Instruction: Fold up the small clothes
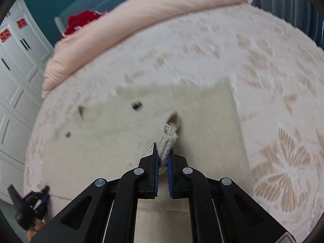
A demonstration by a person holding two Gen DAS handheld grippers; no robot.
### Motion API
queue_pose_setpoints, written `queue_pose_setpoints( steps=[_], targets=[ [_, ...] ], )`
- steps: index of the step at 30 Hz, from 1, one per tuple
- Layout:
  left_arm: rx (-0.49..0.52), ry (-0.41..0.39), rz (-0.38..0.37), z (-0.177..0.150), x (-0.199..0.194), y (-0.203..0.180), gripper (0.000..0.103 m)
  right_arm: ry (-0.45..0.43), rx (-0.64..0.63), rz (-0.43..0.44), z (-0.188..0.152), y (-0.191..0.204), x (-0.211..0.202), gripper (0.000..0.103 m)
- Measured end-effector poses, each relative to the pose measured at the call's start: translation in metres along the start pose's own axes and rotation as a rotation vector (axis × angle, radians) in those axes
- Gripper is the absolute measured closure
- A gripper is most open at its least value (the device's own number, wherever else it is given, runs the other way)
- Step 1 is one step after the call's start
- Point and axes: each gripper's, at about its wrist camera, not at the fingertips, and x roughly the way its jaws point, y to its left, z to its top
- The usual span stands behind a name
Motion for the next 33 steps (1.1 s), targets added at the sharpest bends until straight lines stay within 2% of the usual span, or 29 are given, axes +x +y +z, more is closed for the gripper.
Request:
queue_pose_setpoints(
  steps=[3,8,9,10,12,13,14,17,19,21,22,23,25,27,29,31,33],
  targets=[
    [0.014,-0.015,0.03,-0.001,-0.004,-0.004,0.085,-0.048,0.026,0.053,-0.004,0.002,-0.005,0.096],
    [0.064,-0.102,0.081,-0.001,-0.018,-0.014,0.085,-0.202,-0.001,0.212,0.013,0.019,-0.053,0.096],
    [0.066,-0.112,0.088,-0.002,-0.019,-0.013,0.086,-0.205,-0.021,0.199,0.01,0.018,-0.051,0.096],
    [0.06,-0.12,0.092,-0.002,-0.017,-0.011,0.086,-0.167,-0.054,0.143,0.006,0.018,-0.037,0.096],
    [0.035,-0.117,0.088,-0.003,-0.012,-0.002,0.086,-0.004,-0.096,0.018,-0.005,0.009,0.01,0.096],
    [0.031,-0.122,0.081,-0.003,-0.011,0.003,0.087,-0.007,-0.089,0.032,-0.011,0.002,0.016,0.097],
    [0.042,-0.13,0.066,-0.005,-0.01,0.006,0.087,-0.047,-0.072,0.059,-0.012,-0.002,0.009,0.097],
    [0.134,-0.162,0.056,-0.012,-0.01,0.006,0.087,-0.044,0.011,0.092,-0.015,-0.012,0.001,0.093],
    [0.137,-0.176,0.033,-0.015,-0.01,0.008,0.086,-0.073,0.056,0.041,-0.022,-0.022,-0.01,0.086],
    [0.124,-0.179,0.008,-0.015,-0.009,0.011,0.086,-0.149,0.107,-0.094,-0.033,-0.026,-0.034,0.079],
    [0.126,-0.187,0.0,-0.016,-0.009,0.012,0.086,-0.198,0.118,-0.107,-0.037,-0.023,-0.048,0.077],
    [0.131,-0.194,-0.005,-0.018,-0.009,0.013,0.086,-0.217,0.093,-0.057,-0.037,-0.013,-0.055,0.077],
    [0.137,-0.206,-0.012,-0.02,-0.009,0.013,0.085,-0.138,-0.081,0.046,-0.034,0.039,-0.051,0.096],
    [0.135,-0.215,-0.021,-0.021,-0.009,0.015,0.085,-0.064,-0.308,0.086,-0.037,0.112,-0.039,0.097],
    [0.13,-0.218,-0.033,-0.021,-0.009,0.016,0.085,-0.016,-0.478,0.167,-0.045,0.182,-0.023,0.099],
    [0.124,-0.219,-0.047,-0.021,-0.009,0.018,0.085,0.054,-0.582,0.226,-0.051,0.241,0.004,0.1],
    [0.124,-0.225,-0.059,-0.022,-0.009,0.02,0.085,0.112,-0.635,0.231,-0.053,0.286,0.037,0.1]
  ],
)
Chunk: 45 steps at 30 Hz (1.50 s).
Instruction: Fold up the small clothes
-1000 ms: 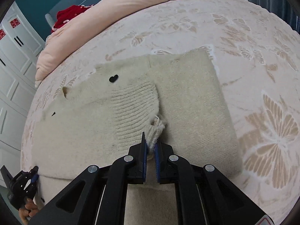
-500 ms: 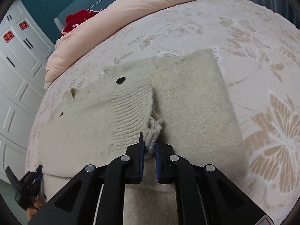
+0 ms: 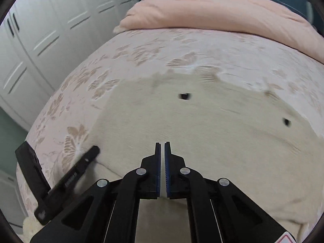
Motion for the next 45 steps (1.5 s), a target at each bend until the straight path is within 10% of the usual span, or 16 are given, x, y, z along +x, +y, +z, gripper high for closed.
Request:
queue_pose_setpoints(
  steps=[10,15,19,22,28,33,38,45],
  targets=[
    [0.036,-0.031,-0.007,-0.006,0.003,-0.002,0.085,0.12,-0.013,-0.118,0.078,0.05,0.128,0.103],
    [0.038,-0.036,-0.016,-0.006,0.004,-0.001,0.085,0.031,-0.011,-0.087,0.074,0.05,0.089,0.103],
    [0.04,-0.036,-0.013,-0.006,0.004,-0.001,0.085,-0.123,0.156,-0.041,0.015,-0.016,-0.006,0.103],
    [0.046,-0.034,-0.006,-0.006,0.004,-0.002,0.085,-0.172,0.31,-0.161,-0.05,-0.092,-0.067,0.102],
    [0.064,-0.023,0.025,-0.005,0.005,-0.008,0.084,-0.026,0.491,-0.379,-0.143,-0.206,-0.088,0.103],
    [0.059,0.055,0.04,0.005,-0.004,-0.011,0.083,-0.13,0.582,-0.331,-0.197,-0.206,-0.157,0.094],
    [0.142,0.054,0.102,-0.008,-0.103,0.007,0.016,-0.182,0.585,-0.381,-0.306,-0.185,-0.235,0.04],
    [0.149,0.294,0.112,-0.072,-0.205,0.073,0.01,-0.083,0.8,-0.192,-0.44,-0.153,-0.258,0.031]
  ],
)
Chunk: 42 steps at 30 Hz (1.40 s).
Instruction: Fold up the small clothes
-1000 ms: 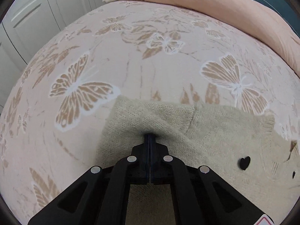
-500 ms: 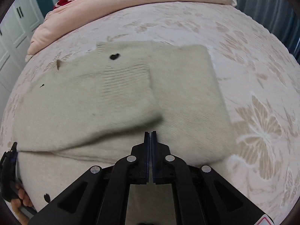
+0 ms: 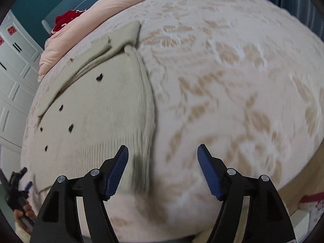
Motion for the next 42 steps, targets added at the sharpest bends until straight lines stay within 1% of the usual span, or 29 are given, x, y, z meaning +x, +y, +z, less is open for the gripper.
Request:
queue_pose_setpoints(
  steps=[1,2,4,5,6,8,10,12,14,16,18,19,20,21,22,23,24,25,26,27,29,30,32,34,36,39,42],
  targets=[
    [-0.01,0.018,-0.015,-0.011,-0.003,0.004,0.009,0.011,0.024,0.034,-0.009,-0.002,0.001,0.027],
    [-0.016,0.012,-0.026,-0.02,-0.007,0.005,0.008,0.011,0.037,0.048,-0.016,-0.001,0.002,0.025],
    [-0.022,0.001,-0.049,-0.029,-0.01,0.001,0.005,0.001,0.031,0.077,-0.021,0.009,0.005,0.019],
    [-0.031,0.01,-0.067,-0.031,-0.007,-0.002,0.005,0.006,0.023,0.089,-0.021,0.014,0.009,0.019],
    [-0.043,0.018,-0.082,-0.031,-0.003,-0.006,0.005,0.008,0.022,0.092,-0.02,0.02,0.013,0.019],
    [-0.067,0.028,-0.105,-0.03,0.005,-0.013,0.005,-0.001,0.021,0.125,-0.017,0.03,0.02,0.016],
    [-0.085,0.014,-0.103,-0.025,0.011,-0.021,0.005,-0.025,0.013,0.118,-0.013,0.039,0.026,0.016],
    [-0.11,0.009,-0.14,-0.019,0.016,-0.027,0.005,-0.046,0.016,0.124,-0.009,0.047,0.029,0.016],
    [-0.138,0.018,-0.159,-0.013,0.021,-0.033,0.005,-0.048,0.015,0.151,-0.003,0.053,0.035,0.016],
    [-0.148,0.018,-0.161,-0.007,0.026,-0.037,0.005,-0.05,0.017,0.136,0.001,0.058,0.041,0.016],
    [-0.157,0.027,-0.137,-0.003,0.03,-0.042,0.005,-0.053,0.018,0.129,0.007,0.062,0.043,0.017],
    [-0.161,0.029,-0.138,0.0,0.031,-0.043,0.007,-0.049,0.017,0.124,0.01,0.063,0.043,0.026],
    [-0.169,0.032,-0.142,0.001,0.03,-0.044,0.012,-0.045,0.016,0.124,0.013,0.064,0.042,0.035],
    [-0.181,0.05,-0.157,0.003,0.031,-0.045,0.028,-0.03,0.017,0.124,0.015,0.064,0.042,0.066],
    [-0.19,0.074,-0.169,0.005,0.032,-0.045,0.048,-0.006,0.026,0.131,0.018,0.063,0.042,0.092],
    [-0.194,0.095,-0.168,0.006,0.032,-0.045,0.058,-0.007,0.048,0.145,0.018,0.06,0.038,0.091],
    [-0.185,0.111,-0.171,0.007,0.03,-0.046,0.08,-0.028,0.062,0.161,0.017,0.058,0.031,0.092],
    [-0.173,0.124,-0.168,0.007,0.026,-0.047,0.095,-0.052,0.059,0.18,0.017,0.057,0.022,0.093],
    [-0.165,0.134,-0.175,0.007,0.022,-0.048,0.094,-0.075,0.051,0.19,0.016,0.058,0.013,0.093],
    [-0.159,0.133,-0.187,0.007,0.014,-0.048,0.094,-0.094,0.042,0.2,0.015,0.059,0.003,0.093],
    [-0.13,0.105,-0.195,0.006,-0.007,-0.05,0.095,-0.121,0.019,0.215,0.01,0.061,-0.015,0.094],
    [-0.12,0.097,-0.197,0.005,-0.017,-0.05,0.096,-0.128,0.011,0.222,0.007,0.061,-0.023,0.095],
    [-0.113,0.096,-0.225,0.002,-0.036,-0.047,0.096,-0.135,-0.005,0.23,0.001,0.059,-0.037,0.095],
    [-0.11,0.108,-0.248,-0.005,-0.052,-0.043,0.097,-0.13,-0.025,0.22,-0.007,0.053,-0.049,0.095],
    [-0.075,0.118,-0.242,-0.014,-0.067,-0.041,0.097,-0.112,-0.04,0.204,-0.02,0.045,-0.061,0.095],
    [-0.034,0.165,-0.224,-0.04,-0.086,-0.032,0.097,-0.04,-0.067,0.185,-0.046,0.027,-0.075,0.095],
    [0.014,0.221,-0.182,-0.071,-0.098,-0.02,0.097,0.035,-0.158,0.134,-0.079,0.015,-0.086,0.095]
  ],
)
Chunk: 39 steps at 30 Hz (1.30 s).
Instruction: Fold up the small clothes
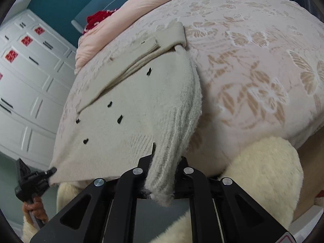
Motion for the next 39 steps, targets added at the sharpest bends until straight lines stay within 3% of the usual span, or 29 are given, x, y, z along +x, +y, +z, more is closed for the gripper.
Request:
queue_pose_setpoints(
  steps=[3,8,12,13,16,21,24,26,29,31,33,39],
  targets=[
    [0.004,0.061,0.052,-0.024,0.01,0.014,0.095,0.05,0.015,0.004,-0.023,-0.011,0.004,0.093],
    [-0.06,0.108,0.086,-0.033,0.048,0.023,0.089,0.076,0.072,-0.004,-0.024,-0.016,0.029,0.089],
    [-0.058,0.049,0.174,-0.029,0.059,0.021,0.043,0.11,0.028,-0.034,-0.022,-0.007,0.039,0.076],
    [-0.066,0.042,0.196,-0.028,0.061,0.022,0.037,0.123,0.027,-0.039,-0.023,-0.007,0.042,0.074],
    [-0.096,0.054,0.253,-0.027,0.068,0.027,0.026,0.14,0.028,-0.042,-0.023,-0.005,0.048,0.069],
    [-0.099,0.076,0.268,-0.026,0.084,0.031,0.025,0.142,0.026,-0.047,-0.021,-0.001,0.053,0.066],
    [-0.11,0.078,0.215,-0.024,0.091,0.033,0.031,0.127,0.031,-0.023,-0.021,-0.003,0.052,0.067],
    [-0.119,0.084,0.207,-0.023,0.089,0.034,0.043,0.109,0.045,0.014,-0.019,-0.005,0.047,0.09],
    [-0.116,0.109,0.12,-0.023,0.073,0.037,0.095,0.047,0.045,0.074,-0.018,-0.006,0.028,0.093],
    [-0.089,0.097,0.067,-0.024,0.049,0.03,0.095,0.019,-0.031,0.076,-0.014,0.004,0.009,0.094],
    [0.002,0.062,0.042,-0.025,0.019,0.012,0.095,0.01,-0.101,0.091,-0.012,0.016,-0.012,0.094],
    [0.177,0.067,0.024,-0.044,-0.051,-0.022,0.097,0.071,-0.292,0.103,-0.028,0.035,-0.068,0.094]
  ],
)
